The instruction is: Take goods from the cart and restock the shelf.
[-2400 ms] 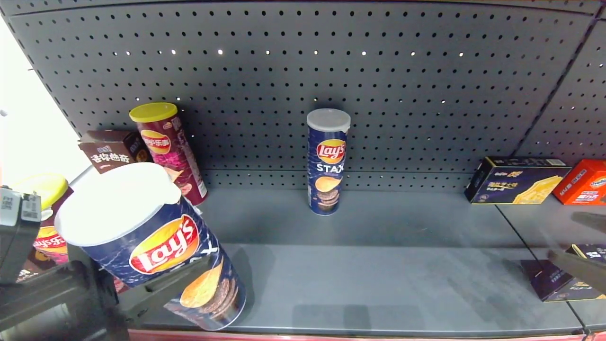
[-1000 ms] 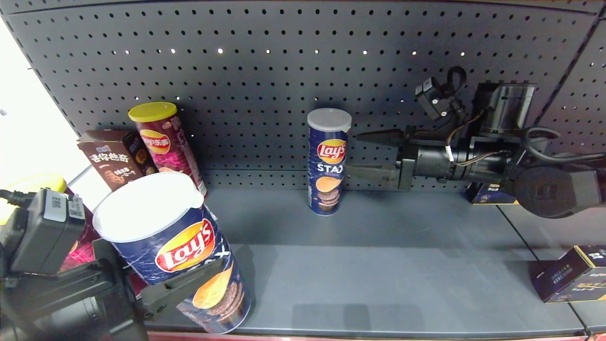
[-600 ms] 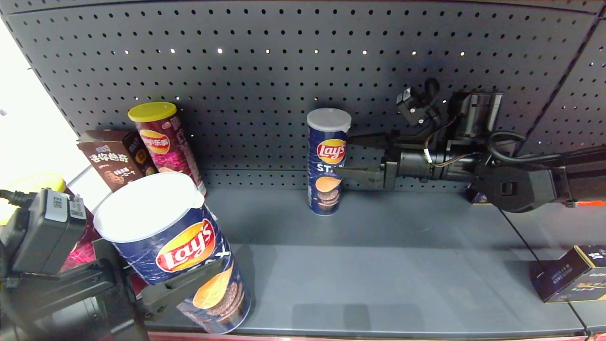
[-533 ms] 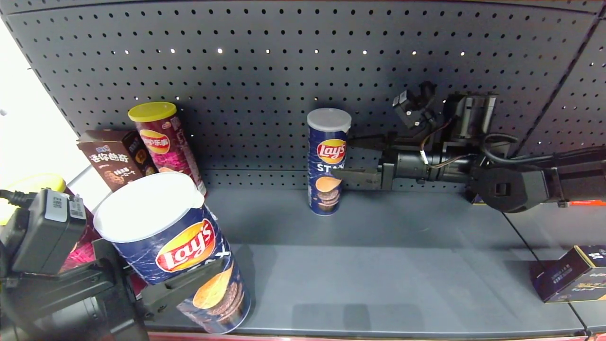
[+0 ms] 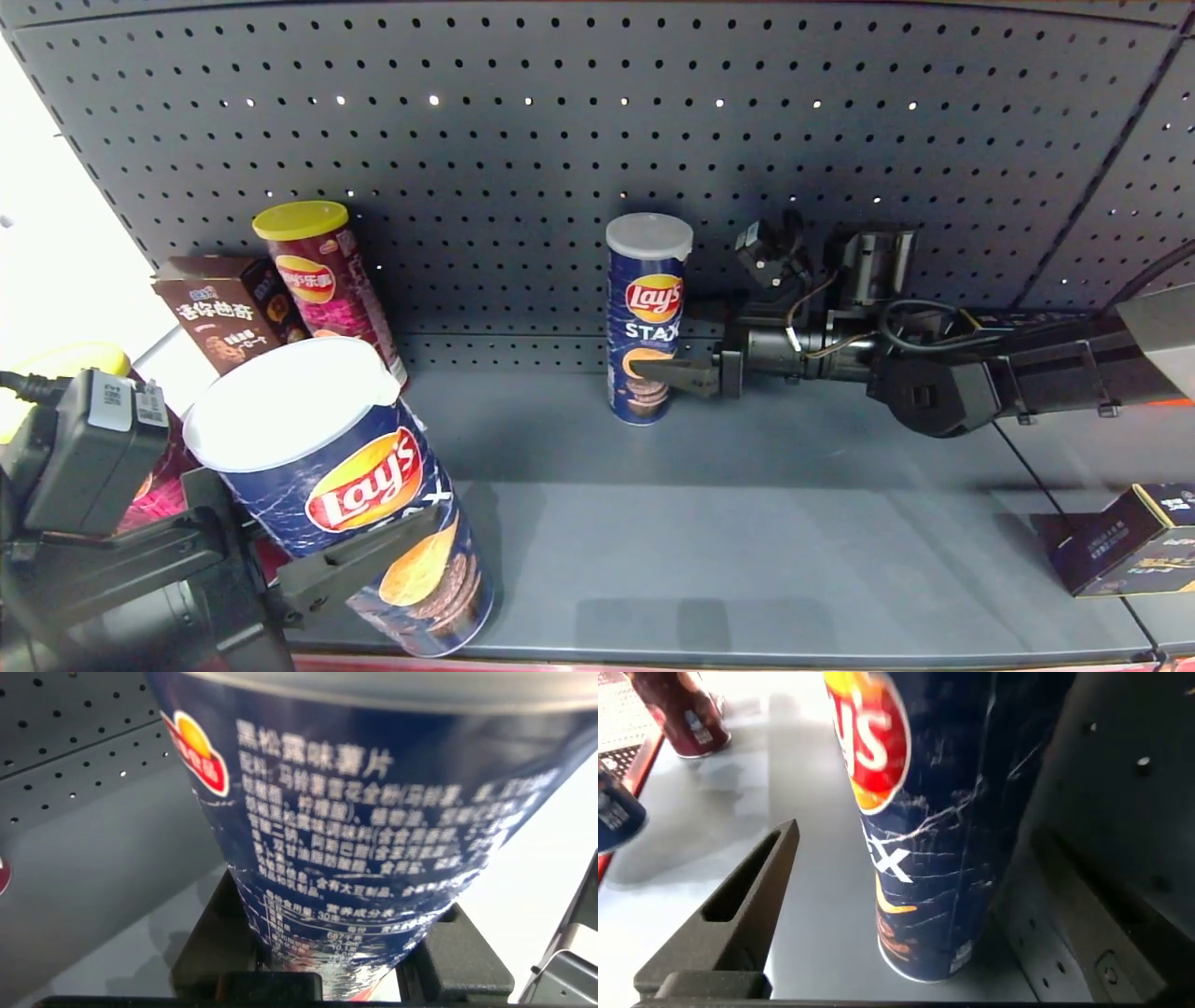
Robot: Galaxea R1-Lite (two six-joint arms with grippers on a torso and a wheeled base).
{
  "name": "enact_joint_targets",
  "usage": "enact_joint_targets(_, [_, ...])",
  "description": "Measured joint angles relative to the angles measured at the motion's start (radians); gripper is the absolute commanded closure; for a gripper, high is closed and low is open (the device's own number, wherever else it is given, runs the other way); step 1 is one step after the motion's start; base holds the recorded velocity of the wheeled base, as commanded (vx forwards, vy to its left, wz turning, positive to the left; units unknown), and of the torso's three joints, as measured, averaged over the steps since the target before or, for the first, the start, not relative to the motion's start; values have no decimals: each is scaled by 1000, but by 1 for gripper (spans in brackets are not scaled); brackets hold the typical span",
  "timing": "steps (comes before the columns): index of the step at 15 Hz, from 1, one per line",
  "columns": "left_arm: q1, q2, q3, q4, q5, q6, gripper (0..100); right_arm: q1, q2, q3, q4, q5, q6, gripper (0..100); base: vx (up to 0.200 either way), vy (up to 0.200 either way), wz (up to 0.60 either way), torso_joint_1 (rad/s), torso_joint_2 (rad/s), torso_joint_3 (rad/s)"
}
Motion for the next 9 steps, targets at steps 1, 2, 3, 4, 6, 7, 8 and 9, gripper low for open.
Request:
enact_joint_targets(1, [0,0,0,0,0,-1,100,1,11,0,-6,0,0,0,0,0,0,0,0,0])
enact_joint_targets(2, [0,0,0,0,0,0,100,2,23,0,-9,-1,0,0,0,0,0,0,0,0])
enact_joint_targets(3, [0,0,0,0,0,-1,100,4,34,0,-12,-1,0,0,0,0,0,0,0,0])
enact_joint_targets(4, [0,0,0,0,0,0,100,5,42,-1,-13,-2,0,0,0,0,0,0,0,0])
enact_joint_targets(6, [0,-2,0,-1,0,-1,100,7,60,-13,-22,-2,0,0,0,0,0,0,0,0])
enact_joint_targets(7, [0,-2,0,-1,1,0,100,7,68,-17,-22,-3,0,0,0,0,0,0,0,0])
enact_joint_targets(8, [0,-2,0,-1,0,0,100,8,77,-20,-24,-4,0,0,0,0,0,0,0,0])
enact_joint_targets(9, [0,-2,0,-1,0,0,100,9,86,-22,-23,-5,0,0,0,0,0,0,0,0])
